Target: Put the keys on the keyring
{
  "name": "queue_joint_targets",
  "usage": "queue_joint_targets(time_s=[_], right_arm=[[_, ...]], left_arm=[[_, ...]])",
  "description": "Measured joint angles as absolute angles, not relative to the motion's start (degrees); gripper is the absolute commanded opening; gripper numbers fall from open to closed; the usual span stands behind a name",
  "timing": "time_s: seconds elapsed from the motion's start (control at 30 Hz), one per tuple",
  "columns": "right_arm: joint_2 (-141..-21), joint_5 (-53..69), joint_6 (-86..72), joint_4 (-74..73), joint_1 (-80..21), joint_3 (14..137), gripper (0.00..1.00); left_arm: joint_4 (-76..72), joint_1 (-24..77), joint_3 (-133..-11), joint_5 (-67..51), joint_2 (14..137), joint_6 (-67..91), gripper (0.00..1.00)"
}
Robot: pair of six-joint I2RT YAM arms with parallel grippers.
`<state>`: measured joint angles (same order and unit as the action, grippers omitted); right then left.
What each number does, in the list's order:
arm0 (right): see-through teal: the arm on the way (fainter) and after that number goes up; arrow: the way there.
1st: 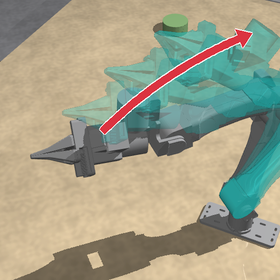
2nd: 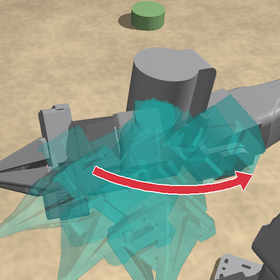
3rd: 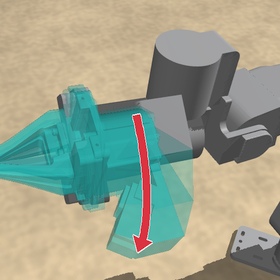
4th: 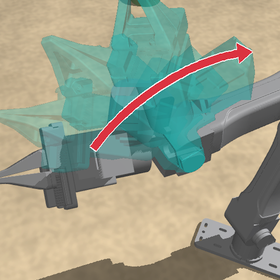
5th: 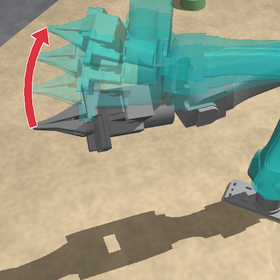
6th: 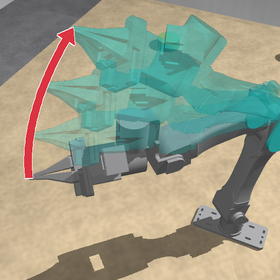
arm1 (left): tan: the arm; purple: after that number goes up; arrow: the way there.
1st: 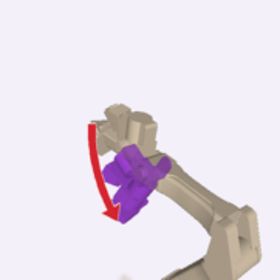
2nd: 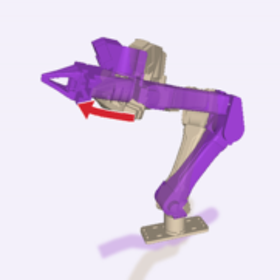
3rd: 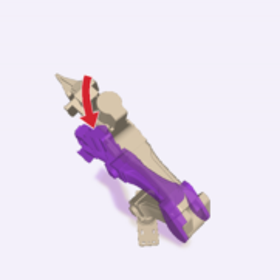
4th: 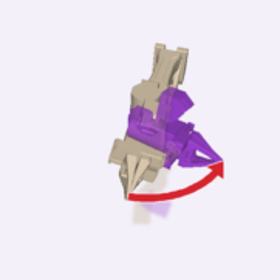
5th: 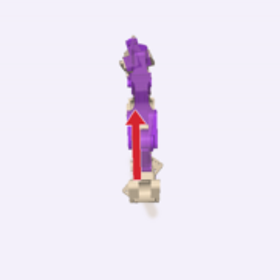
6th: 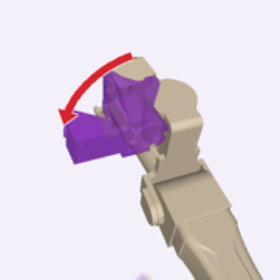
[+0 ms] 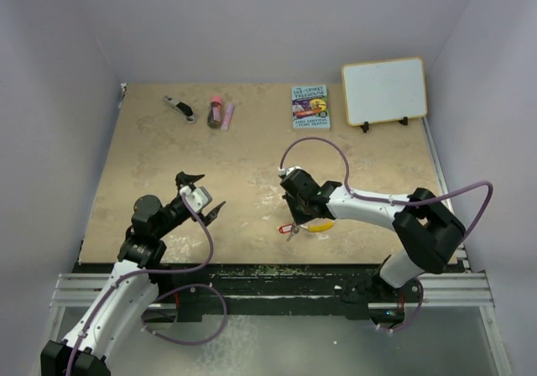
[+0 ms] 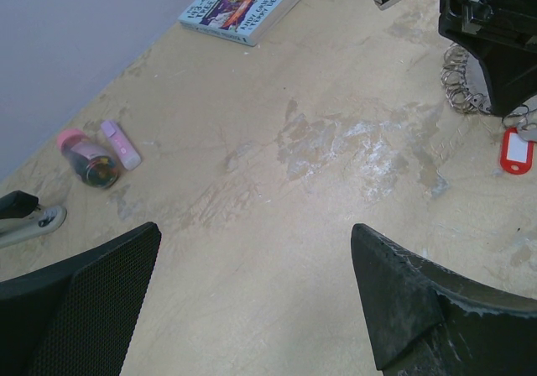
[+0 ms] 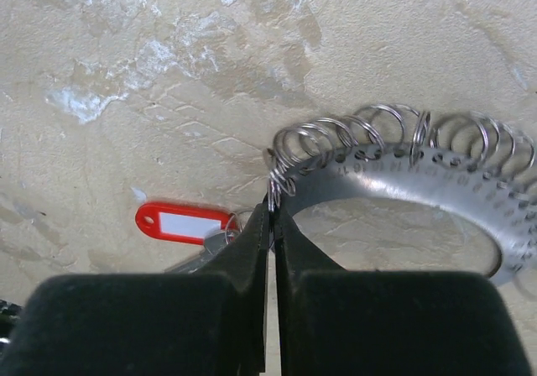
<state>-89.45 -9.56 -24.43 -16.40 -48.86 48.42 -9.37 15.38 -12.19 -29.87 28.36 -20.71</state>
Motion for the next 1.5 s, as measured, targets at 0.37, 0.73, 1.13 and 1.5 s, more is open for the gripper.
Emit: queue_joint_targets(time_s=[0.37, 0.73, 1.13, 1.5], right_arm=[[-80.4, -9.5, -22.7, -17.7, -49.1, 48.5, 0.0], [-69.2, -3.2, -15.4, -14.8, -49.1, 48.5, 0.0], [-67.0, 12.6, -6.5, -10.9, -50.8, 50.3, 0.0], [-72.9, 13.9, -3.8, -12.2, -58.8, 60.1, 0.0]], left_arm=[[-9.6, 15.4, -13.1, -30.8, 29.6, -19.2, 0.98], [-15.0, 18.6, -23.3, -41.1, 37.1, -13.8, 0.98], [-24.1, 23.2, -21.3, -49.8, 40.1, -10.0, 0.98], [-26.2, 24.5, -18.9, -51.8, 41.4, -10.1, 0.77]])
